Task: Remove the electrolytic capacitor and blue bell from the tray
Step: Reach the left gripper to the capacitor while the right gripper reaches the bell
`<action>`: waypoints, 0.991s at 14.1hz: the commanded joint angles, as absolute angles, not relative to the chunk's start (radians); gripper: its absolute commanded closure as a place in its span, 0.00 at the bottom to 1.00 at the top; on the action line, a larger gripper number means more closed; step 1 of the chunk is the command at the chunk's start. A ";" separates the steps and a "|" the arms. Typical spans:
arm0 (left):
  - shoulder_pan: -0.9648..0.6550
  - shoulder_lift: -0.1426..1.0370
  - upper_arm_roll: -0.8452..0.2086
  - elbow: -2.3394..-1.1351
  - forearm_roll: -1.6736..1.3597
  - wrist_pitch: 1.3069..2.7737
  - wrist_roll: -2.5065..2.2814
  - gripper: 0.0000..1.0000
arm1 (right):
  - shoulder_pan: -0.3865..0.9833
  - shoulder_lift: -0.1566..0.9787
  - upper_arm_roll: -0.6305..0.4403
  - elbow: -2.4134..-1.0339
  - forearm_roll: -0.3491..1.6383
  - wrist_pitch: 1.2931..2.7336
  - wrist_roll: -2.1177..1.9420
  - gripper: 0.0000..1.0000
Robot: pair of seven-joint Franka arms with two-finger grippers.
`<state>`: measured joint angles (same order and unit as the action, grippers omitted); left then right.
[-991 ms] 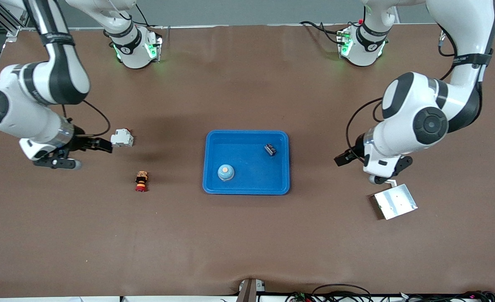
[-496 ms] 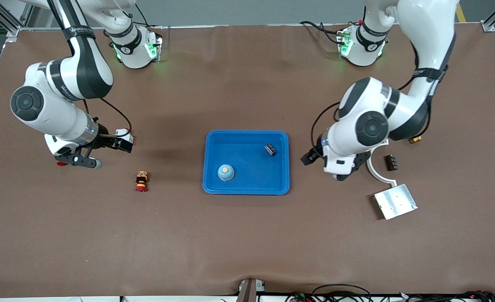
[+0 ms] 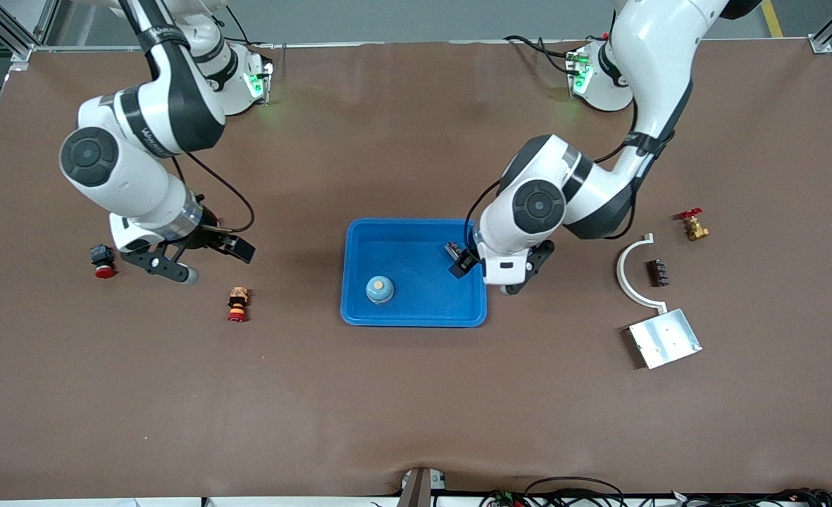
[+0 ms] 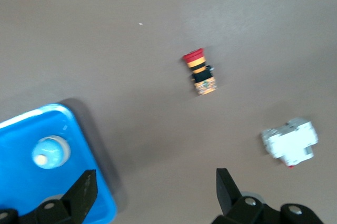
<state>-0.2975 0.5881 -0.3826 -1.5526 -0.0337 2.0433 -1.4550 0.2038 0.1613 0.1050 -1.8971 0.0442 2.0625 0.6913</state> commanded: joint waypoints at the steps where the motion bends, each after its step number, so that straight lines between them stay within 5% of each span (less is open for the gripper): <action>1: -0.322 0.635 -0.371 -1.528 -0.029 2.059 -1.479 0.00 | 0.248 0.204 0.095 -1.844 0.034 2.057 0.782 0.00; 14: -0.390 0.767 -0.365 -1.534 0.075 2.132 -1.557 0.00 | 0.431 0.445 0.092 -1.698 -0.060 2.183 1.235 0.00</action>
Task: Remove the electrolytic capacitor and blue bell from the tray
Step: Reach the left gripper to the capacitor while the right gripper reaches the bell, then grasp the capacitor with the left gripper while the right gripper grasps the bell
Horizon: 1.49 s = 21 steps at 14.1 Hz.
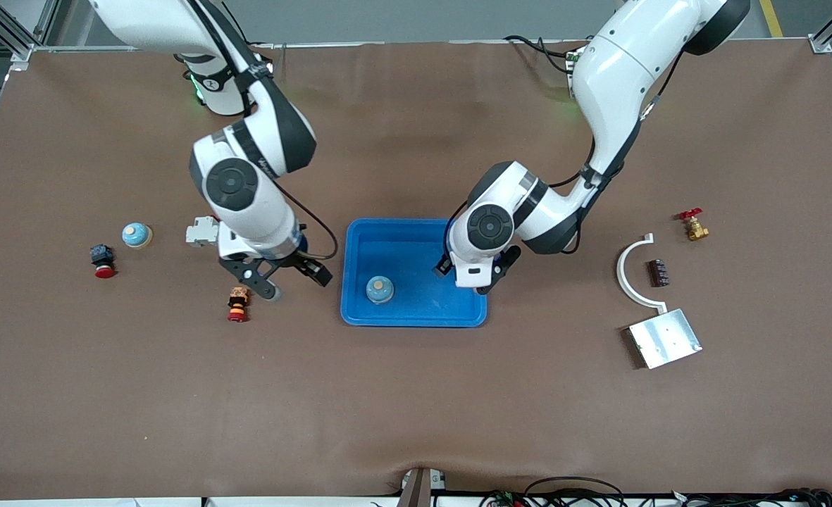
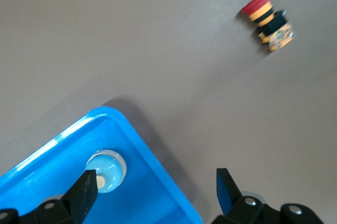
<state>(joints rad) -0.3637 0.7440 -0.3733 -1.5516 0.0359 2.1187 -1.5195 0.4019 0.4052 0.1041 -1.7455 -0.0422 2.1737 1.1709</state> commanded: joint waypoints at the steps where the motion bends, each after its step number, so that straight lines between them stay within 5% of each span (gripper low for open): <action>1: -0.388 0.772 -0.365 -1.534 0.080 2.150 -1.565 0.00 | 0.439 0.455 0.094 -1.700 -0.060 2.215 1.265 0.00; 16: -0.439 0.841 -0.321 -1.526 0.086 2.220 -1.572 0.00 | 0.529 0.732 0.086 -1.534 -0.184 2.362 1.494 0.00; 21: -0.437 0.838 -0.321 -1.526 0.086 2.220 -1.571 0.71 | 0.541 0.770 0.084 -1.531 -0.186 2.381 1.511 0.00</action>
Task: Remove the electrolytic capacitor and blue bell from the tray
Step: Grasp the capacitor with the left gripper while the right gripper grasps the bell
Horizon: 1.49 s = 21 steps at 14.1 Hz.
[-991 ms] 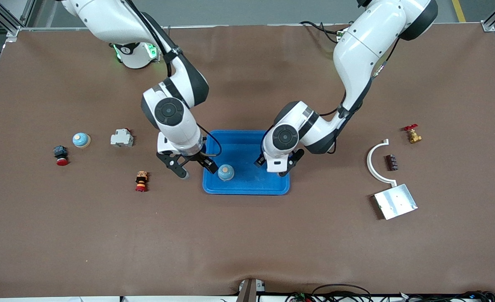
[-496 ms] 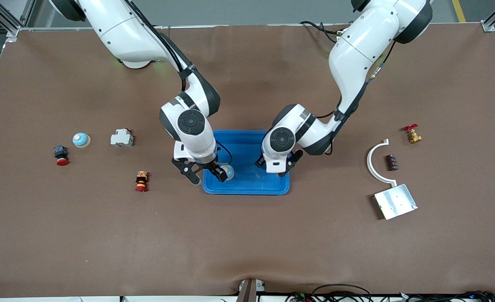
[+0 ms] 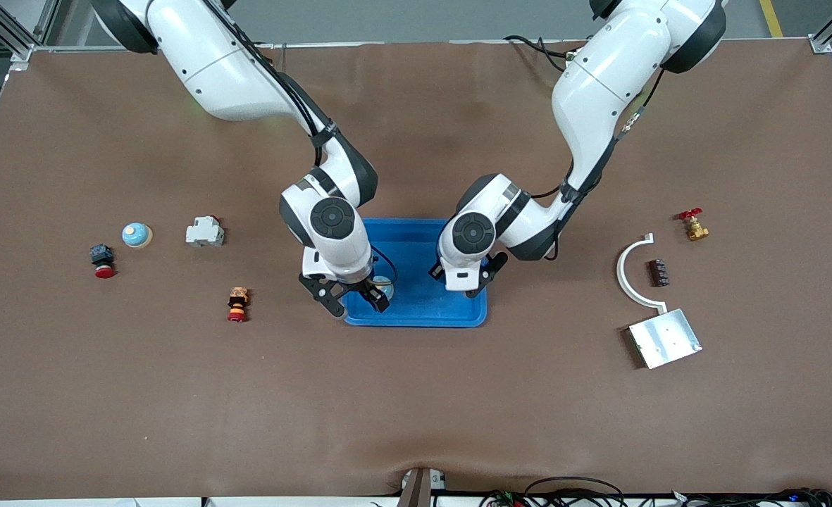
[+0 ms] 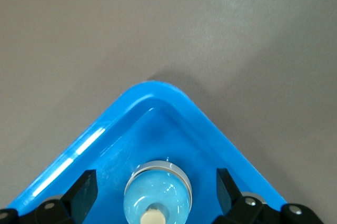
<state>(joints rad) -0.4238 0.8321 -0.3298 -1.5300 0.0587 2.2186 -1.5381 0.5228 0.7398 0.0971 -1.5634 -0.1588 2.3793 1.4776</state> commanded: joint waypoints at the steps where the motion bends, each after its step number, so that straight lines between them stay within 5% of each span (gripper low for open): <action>1: -0.437 0.838 -0.321 -1.526 0.086 2.220 -1.572 0.80 | 0.541 0.782 0.084 -1.525 -0.186 2.381 1.511 0.00; 4: -0.439 0.836 -0.313 -1.526 0.086 2.220 -1.574 1.00 | 0.549 0.798 0.084 -1.522 -0.186 2.381 1.511 0.00; 17: -0.408 0.701 -0.308 -1.493 0.091 2.114 -1.560 1.00 | 0.557 0.828 0.086 -1.519 -0.178 2.437 1.557 0.00; 21: -0.377 0.611 -0.311 -1.502 0.087 1.936 -1.386 1.00 | 0.555 0.828 0.086 -1.506 -0.172 2.434 1.552 0.73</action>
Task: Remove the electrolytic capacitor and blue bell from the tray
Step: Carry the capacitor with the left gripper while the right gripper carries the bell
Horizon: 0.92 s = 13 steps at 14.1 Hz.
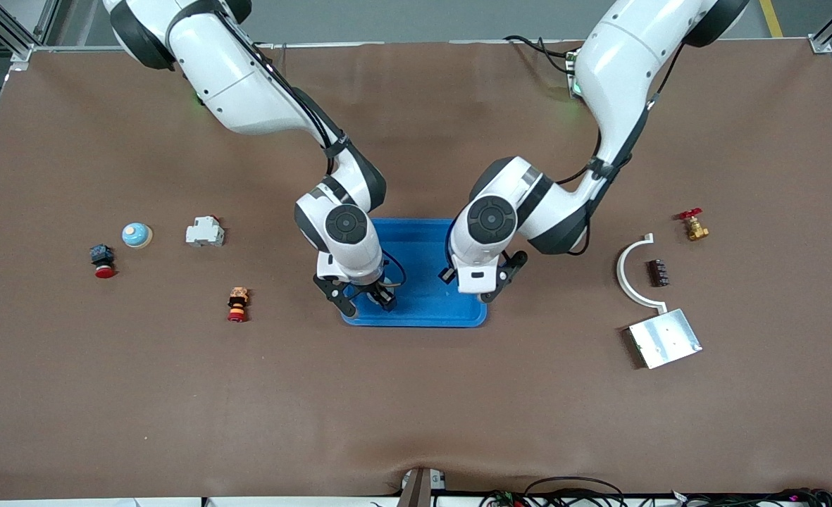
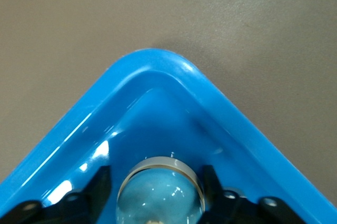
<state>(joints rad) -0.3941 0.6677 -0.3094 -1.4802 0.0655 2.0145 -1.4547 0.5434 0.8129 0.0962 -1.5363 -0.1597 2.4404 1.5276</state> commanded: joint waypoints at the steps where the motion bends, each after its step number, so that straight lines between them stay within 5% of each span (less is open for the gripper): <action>1: -0.370 0.591 -0.311 -1.503 0.087 1.902 -1.362 1.00 | 0.555 0.828 0.087 -1.506 -0.170 2.433 1.551 0.96; 9: -0.220 0.381 -0.322 -1.658 0.075 1.802 -1.001 1.00 | 0.525 0.818 0.100 -1.367 -0.104 2.222 1.526 1.00; 13: -0.123 0.275 -0.322 -1.764 0.074 1.786 -0.798 1.00 | 0.383 0.772 0.222 -1.355 -0.103 2.106 1.424 1.00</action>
<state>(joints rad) -0.1749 0.3624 -0.3115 -1.6679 0.0657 1.7825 -0.8831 0.4874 0.8101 0.1301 -1.3555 -0.1187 2.1664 1.4925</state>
